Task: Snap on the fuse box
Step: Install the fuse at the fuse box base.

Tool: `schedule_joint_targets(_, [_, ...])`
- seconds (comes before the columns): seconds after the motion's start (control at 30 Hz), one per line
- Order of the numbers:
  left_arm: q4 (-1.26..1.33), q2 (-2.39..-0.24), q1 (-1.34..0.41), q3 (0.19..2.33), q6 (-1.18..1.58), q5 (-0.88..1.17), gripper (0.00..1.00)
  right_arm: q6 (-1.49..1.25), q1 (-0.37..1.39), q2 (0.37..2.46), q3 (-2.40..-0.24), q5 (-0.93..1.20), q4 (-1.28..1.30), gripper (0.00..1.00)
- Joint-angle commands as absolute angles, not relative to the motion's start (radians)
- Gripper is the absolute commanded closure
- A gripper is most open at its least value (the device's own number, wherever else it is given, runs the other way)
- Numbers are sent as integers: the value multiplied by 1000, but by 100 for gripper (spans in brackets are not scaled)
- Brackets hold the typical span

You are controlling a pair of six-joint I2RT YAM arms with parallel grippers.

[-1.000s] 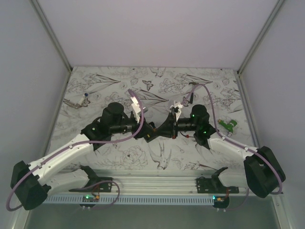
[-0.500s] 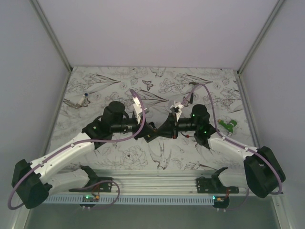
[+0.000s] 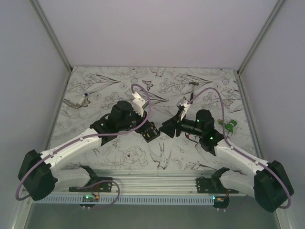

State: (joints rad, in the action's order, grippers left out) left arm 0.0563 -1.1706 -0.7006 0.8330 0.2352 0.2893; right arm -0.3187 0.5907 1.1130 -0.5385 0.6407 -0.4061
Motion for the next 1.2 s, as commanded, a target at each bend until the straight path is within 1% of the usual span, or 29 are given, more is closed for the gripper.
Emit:
schedule_joint_targets(0.0, [76,-1203,-699,879,393,27,100,-379,583,1043,-521,326,-257,49])
schedule_joint_targets(0.13, [42,-1211,-700,896,479,-57,100,-385,584,1002,-523,202,-161,47])
schedule_joint_targets(0.27, [-48,-1207,-701,923,535,-134,100,-397,584,1009,-534,143,-117,46])
schedule_joint_targets(0.5, [-193,-1180,-700,955,558,-179,100,-412,584,1074,-538,81,-126,46])
schedule_joint_targets(0.8, [-334,-1067,-694,894,611,-210,100,-347,584,1327,-607,73,-187,49])
schedule_joint_targets(0.97, [-403,-993,-691,865,639,-229,100,-307,584,1497,-695,102,-215,51])
schedule_joint_targets(1.07, [-432,-978,-690,852,662,-232,100,-323,584,1619,-739,98,-244,59])
schedule_joint_targets(1.17, [-435,-983,-689,839,686,-204,100,-347,597,1683,-744,127,-294,62])
